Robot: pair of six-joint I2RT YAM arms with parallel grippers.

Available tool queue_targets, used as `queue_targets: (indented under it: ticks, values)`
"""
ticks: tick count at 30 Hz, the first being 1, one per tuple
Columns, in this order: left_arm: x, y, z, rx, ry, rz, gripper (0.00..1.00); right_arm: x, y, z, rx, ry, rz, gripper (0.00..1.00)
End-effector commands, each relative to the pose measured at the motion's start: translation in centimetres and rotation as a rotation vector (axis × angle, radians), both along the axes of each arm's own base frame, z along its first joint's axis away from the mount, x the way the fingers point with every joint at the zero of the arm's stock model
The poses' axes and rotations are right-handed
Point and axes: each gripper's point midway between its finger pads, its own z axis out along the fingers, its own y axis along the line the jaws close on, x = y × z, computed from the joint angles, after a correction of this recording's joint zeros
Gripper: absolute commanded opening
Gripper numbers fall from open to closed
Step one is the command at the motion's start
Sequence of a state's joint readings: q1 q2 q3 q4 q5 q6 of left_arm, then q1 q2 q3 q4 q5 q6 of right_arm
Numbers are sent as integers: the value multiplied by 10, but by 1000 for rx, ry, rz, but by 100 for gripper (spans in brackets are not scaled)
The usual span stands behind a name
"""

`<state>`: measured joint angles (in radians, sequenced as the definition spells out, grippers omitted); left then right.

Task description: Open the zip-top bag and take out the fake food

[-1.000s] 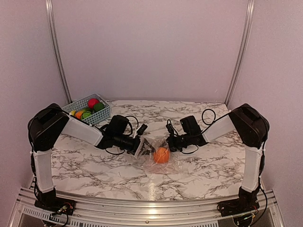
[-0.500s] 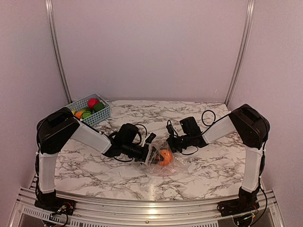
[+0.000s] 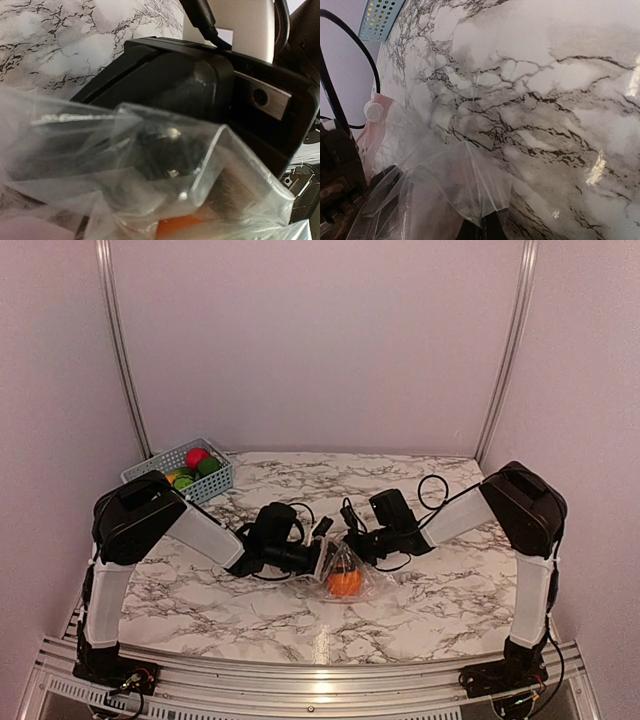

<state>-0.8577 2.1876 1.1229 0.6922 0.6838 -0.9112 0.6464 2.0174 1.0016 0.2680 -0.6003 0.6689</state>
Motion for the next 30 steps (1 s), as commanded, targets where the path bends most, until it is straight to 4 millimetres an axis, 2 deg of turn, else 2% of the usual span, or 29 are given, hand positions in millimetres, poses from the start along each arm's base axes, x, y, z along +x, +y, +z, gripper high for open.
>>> queue_targets:
  ticks: [1,7,14,21,27,30]
  values:
    - [1,5,2,-7,-26,22,71,-5,8,10,10,-12,31,0]
    - [-16,32,16,75,-114,-11,59,20,-35,22,24,-38,-93,0]
    - [-27,56,15,185,-186,-41,58,34,-55,32,39,-70,-113,0]
    - [-21,83,7,236,-178,38,62,42,-81,40,47,-87,-151,0]
    - [-23,80,-6,249,-155,-6,68,41,-85,38,47,-85,-140,0]
    - [-25,80,-7,251,-172,-29,74,42,-85,39,46,-87,-144,0]
